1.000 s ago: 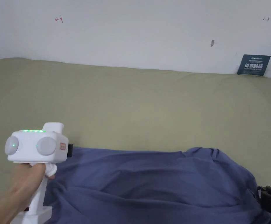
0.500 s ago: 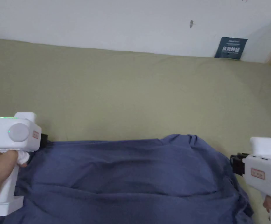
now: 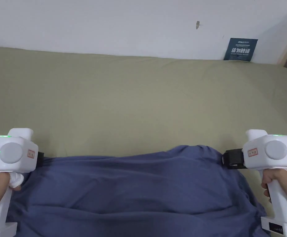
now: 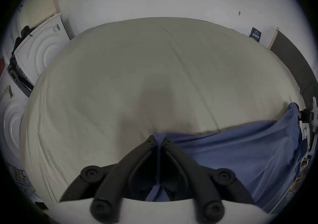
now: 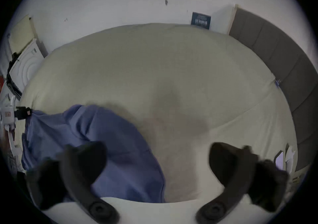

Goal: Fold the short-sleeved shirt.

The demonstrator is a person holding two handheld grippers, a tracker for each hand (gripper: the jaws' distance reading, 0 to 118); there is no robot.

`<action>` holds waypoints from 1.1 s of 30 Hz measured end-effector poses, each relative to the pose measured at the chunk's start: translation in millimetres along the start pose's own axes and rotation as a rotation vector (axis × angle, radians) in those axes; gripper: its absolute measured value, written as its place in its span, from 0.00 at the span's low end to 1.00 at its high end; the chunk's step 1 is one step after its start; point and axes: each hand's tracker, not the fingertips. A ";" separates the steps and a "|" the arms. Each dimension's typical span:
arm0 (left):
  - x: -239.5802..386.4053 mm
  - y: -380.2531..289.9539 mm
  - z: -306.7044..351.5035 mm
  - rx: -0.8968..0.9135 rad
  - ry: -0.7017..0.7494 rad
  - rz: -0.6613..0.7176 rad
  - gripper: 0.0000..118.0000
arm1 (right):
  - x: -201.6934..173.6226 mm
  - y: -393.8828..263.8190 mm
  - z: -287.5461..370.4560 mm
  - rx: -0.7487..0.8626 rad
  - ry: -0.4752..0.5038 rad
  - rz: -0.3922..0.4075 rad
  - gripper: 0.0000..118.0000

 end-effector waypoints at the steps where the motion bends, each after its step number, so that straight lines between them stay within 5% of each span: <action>1: -0.1 -0.3 -0.3 0.001 -0.001 0.000 0.03 | -1.4 -2.3 -2.0 0.000 0.004 0.004 0.72; 2: -0.2 -0.7 -0.5 0.003 -0.001 0.002 0.03 | -3.5 -3.4 -4.9 -0.014 0.013 0.013 0.65; 7: 0.3 -0.4 -3.8 0.004 0.002 -0.008 0.03 | -24.7 -13.8 -2.3 -0.007 0.039 0.083 0.59; 9: 0.4 -0.5 -4.4 0.002 0.003 -0.004 0.03 | -20.8 -11.2 -10.0 -0.015 0.055 0.089 0.41; 11: 1.2 -2.3 -3.2 0.009 0.004 -0.003 0.03 | -25.0 -8.2 -8.7 -0.008 0.065 0.095 0.03; 33: -32.1 -44.5 125.2 0.191 -0.099 0.034 0.03 | 1.9 -63.3 146.6 0.251 0.129 0.030 0.03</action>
